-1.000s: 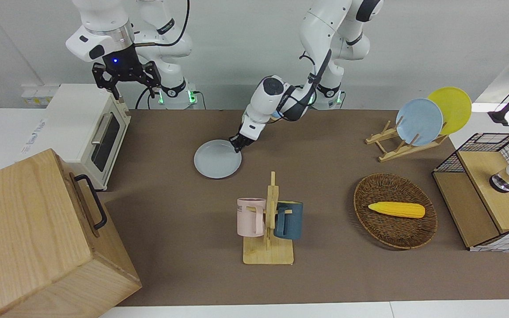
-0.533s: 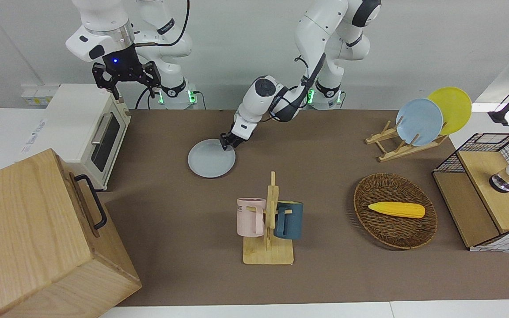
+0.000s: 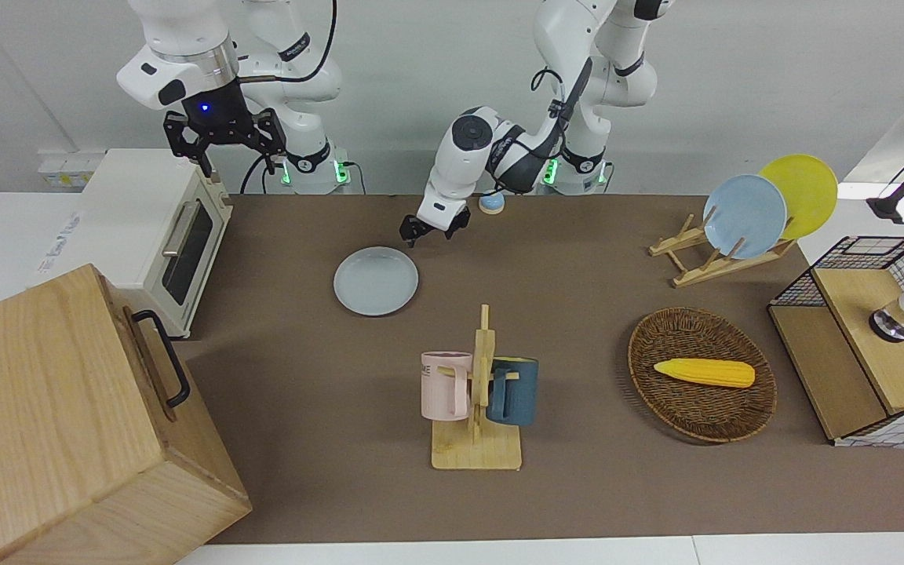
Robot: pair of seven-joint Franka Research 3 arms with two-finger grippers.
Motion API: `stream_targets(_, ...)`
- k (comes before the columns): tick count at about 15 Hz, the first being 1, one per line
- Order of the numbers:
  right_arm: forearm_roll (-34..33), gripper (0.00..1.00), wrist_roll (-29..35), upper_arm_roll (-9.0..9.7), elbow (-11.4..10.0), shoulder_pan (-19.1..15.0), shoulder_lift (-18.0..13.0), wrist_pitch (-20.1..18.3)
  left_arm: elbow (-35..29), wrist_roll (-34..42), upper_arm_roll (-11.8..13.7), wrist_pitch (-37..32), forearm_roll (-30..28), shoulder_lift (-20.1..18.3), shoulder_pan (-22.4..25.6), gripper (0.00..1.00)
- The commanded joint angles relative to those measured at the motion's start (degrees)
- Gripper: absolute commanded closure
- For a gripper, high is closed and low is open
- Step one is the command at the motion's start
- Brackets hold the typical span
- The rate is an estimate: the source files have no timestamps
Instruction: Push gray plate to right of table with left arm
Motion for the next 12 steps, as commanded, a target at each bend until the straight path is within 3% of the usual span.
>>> stream_targets(1, 0.1, 0.005, -1.1, 0.14, -0.2, -0.4, -0.4, -0.1, -1.0, 10.0, 6.1, -8.5, 0.4, -7.0, 0.9, 0.01)
stream_targets(7, 0.1, 0.005, -1.1, 0.14, -0.2, -0.4, -0.4, -0.1, -0.6, 27.8, 21.3, -20.5, 0.4, -13.6, 0.6, 0.01)
stream_targets(12, 0.1, 0.005, -1.1, 0.14, -0.2, -0.4, -0.4, -0.1, 4.7, 33.8, 29.3, -29.4, 1.1, -14.2, 0.5, 0.01)
